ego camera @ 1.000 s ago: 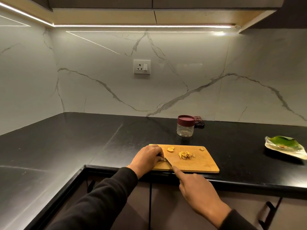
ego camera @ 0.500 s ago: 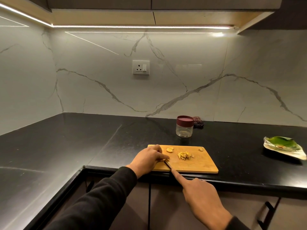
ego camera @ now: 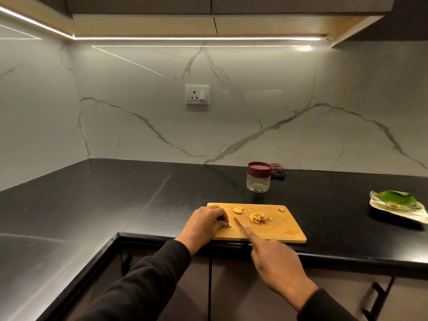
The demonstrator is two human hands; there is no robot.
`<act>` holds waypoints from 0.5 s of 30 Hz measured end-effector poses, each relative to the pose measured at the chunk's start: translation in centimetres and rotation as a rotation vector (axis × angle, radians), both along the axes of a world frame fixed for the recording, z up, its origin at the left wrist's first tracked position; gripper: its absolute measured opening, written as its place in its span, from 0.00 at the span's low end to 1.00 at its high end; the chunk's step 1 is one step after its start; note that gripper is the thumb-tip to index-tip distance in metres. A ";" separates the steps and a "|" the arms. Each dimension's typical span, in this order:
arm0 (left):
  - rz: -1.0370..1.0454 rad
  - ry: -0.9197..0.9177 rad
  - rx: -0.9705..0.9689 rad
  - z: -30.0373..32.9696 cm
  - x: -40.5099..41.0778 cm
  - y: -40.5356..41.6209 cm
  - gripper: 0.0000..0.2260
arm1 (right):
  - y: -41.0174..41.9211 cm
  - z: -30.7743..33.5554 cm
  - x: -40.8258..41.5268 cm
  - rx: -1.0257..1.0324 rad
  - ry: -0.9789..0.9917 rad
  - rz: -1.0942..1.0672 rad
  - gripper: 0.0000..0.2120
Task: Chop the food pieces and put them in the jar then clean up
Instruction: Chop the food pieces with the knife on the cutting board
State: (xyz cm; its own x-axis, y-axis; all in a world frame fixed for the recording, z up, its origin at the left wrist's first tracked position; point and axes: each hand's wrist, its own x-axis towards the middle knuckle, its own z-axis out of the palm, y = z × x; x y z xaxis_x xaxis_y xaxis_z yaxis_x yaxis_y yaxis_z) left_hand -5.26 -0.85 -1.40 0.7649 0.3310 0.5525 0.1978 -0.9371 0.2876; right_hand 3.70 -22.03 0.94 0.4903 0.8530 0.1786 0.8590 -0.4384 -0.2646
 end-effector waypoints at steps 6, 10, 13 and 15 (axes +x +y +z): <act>-0.018 0.025 -0.034 0.5 -0.1 0.4 0.04 | -0.7 -0.1 0.7 0.034 0.008 -0.073 0.28; -0.015 0.048 -0.013 0.7 -0.1 0.4 0.05 | -0.3 0.1 0.0 0.055 0.025 -0.026 0.28; -0.011 0.059 -0.001 0.9 0.0 0.3 0.06 | 0.6 0.3 -0.6 0.053 0.042 0.031 0.27; -0.006 0.065 -0.002 0.9 0.0 0.2 0.06 | 1.3 0.3 -0.8 0.045 0.053 0.056 0.27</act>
